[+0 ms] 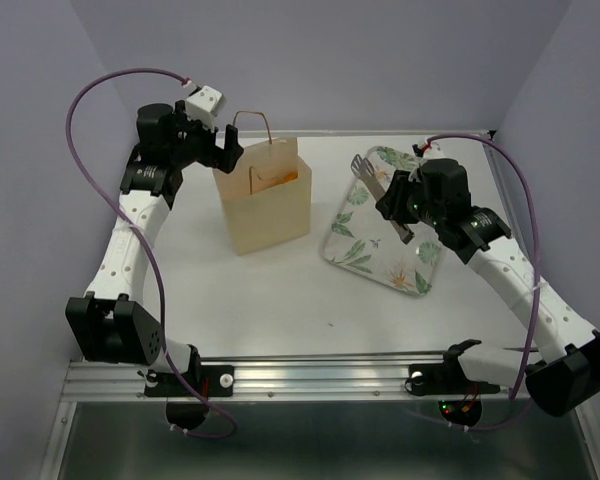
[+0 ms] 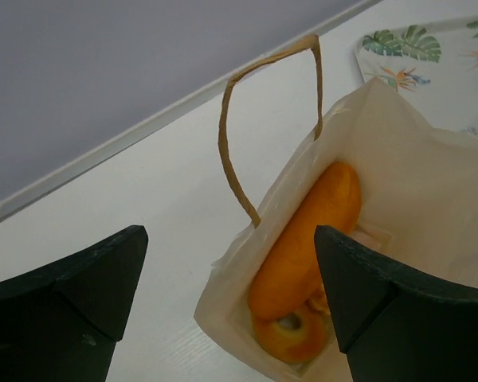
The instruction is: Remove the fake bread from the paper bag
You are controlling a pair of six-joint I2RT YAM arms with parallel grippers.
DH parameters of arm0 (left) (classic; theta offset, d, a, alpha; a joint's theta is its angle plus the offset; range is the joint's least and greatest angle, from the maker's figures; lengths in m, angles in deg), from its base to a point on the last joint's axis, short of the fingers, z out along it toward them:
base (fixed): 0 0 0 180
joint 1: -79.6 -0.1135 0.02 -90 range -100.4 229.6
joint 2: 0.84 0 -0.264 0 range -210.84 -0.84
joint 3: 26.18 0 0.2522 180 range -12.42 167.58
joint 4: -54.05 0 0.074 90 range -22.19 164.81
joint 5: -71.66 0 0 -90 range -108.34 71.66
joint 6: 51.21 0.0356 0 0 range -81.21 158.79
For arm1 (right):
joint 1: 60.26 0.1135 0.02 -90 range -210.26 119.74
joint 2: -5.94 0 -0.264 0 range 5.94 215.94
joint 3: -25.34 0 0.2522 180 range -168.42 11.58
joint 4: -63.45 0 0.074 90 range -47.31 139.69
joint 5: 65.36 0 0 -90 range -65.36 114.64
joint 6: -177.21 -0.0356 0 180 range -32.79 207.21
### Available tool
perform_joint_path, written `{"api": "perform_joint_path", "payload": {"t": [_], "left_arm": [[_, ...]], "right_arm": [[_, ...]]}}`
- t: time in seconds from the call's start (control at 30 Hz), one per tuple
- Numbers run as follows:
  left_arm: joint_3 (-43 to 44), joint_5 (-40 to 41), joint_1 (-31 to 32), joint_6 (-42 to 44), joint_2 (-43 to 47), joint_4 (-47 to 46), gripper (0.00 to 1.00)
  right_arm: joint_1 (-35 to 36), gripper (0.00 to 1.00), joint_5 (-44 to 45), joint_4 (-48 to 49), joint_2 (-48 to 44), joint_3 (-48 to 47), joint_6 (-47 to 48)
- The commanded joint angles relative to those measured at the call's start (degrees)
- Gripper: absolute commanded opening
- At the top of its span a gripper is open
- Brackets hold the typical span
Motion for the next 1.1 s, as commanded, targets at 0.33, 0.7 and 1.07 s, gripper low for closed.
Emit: {"api": "perform_joint_path", "payload": {"t": [0.33, 0.7, 1.07], "left_arm": [[15.9, -6.5, 0.5, 18.8, -13.0, 14.0, 0.99], [16.0, -3.5, 2.7, 21.1, -17.7, 14.4, 0.57], [31.9, 5.9, 4.1, 16.7, -19.9, 15.0, 0.00]], "right_arm": [[-0.4, 0.41, -5.8, 4.3, -1.7, -1.5, 1.5], [-0.4, 0.42, -3.1, 4.0, -4.6, -0.9, 2.9], [-0.4, 0.42, -2.8, 4.0, -2.5, -0.7, 5.0]]}}
